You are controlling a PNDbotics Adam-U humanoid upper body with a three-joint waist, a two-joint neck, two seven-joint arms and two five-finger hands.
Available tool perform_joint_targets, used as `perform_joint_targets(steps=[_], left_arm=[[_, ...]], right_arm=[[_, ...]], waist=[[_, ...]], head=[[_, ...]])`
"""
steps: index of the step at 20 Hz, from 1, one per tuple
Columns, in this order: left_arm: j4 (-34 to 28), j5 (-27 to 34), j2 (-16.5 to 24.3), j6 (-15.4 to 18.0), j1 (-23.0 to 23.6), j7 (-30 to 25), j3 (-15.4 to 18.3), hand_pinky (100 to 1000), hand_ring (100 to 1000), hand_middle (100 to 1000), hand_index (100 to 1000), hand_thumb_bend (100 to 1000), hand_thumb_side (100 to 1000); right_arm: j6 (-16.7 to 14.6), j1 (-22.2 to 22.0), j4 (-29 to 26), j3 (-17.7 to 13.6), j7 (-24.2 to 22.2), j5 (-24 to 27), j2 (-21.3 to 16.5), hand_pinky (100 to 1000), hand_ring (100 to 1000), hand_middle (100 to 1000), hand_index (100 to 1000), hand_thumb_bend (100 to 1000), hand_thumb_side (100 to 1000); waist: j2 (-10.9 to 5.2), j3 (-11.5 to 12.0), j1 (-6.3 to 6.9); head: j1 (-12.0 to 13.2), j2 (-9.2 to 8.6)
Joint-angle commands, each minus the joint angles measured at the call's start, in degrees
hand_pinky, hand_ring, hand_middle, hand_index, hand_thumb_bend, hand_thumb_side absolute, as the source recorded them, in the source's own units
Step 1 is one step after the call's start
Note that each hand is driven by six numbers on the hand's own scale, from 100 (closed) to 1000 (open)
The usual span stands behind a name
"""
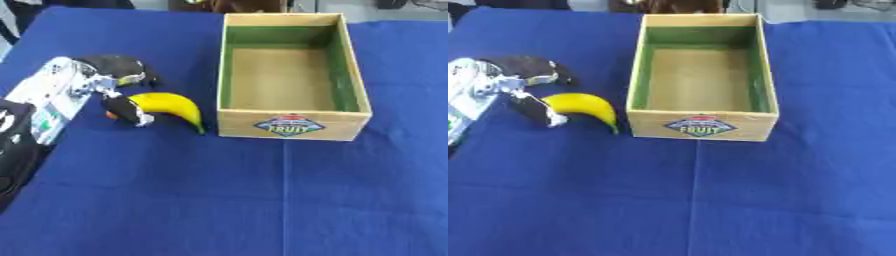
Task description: Pick up objects on the table and place them in the box.
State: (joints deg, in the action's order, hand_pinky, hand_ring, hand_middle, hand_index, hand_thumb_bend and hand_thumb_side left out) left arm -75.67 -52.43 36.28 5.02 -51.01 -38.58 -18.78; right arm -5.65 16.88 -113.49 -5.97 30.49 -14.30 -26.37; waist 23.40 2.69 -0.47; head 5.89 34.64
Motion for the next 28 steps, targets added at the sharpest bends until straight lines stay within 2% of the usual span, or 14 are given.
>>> perform_joint_targets(steps=[1,8,11,17,28], left_arm=[[0.19,-0.66,0.81,0.30,-0.68,1.28,0.10,612,784,767,881,308,527],[1.13,0.16,0.42,0.27,-0.45,2.53,0.19,574,748,726,853,293,526],[1.30,0.32,0.39,0.01,-0.36,3.28,0.28,552,725,696,832,259,525],[0.83,0.78,0.50,-0.07,-0.31,3.55,0.00,539,712,695,833,239,536],[0.27,-0.09,0.56,-0.30,-0.35,4.97,-0.20,472,626,587,754,142,529]], right_arm=[[0.00,0.31,-1.11,-0.24,-0.16,0.27,-0.63,790,746,748,918,100,1000],[0.09,0.30,-1.11,-0.27,-0.11,0.25,-0.52,791,746,748,918,100,1000],[0.10,0.28,-1.11,-0.29,-0.11,0.25,-0.48,791,746,748,918,100,1000],[0.14,0.18,-1.11,-0.28,-0.17,0.25,-0.47,791,746,748,918,100,1000],[0.06,0.25,-1.11,-0.30,0.05,0.40,-0.45,792,747,748,919,100,1000]], waist=[[-1.01,-0.02,0.03],[-0.87,-0.03,0.03],[-0.86,-0.06,-0.01],[-0.88,0.06,-0.01],[-0.91,-0.01,0.00]], head=[[0.13,-0.31],[0.19,-0.33],[0.18,-0.36],[0.19,-0.32],[0.24,-0.44]])
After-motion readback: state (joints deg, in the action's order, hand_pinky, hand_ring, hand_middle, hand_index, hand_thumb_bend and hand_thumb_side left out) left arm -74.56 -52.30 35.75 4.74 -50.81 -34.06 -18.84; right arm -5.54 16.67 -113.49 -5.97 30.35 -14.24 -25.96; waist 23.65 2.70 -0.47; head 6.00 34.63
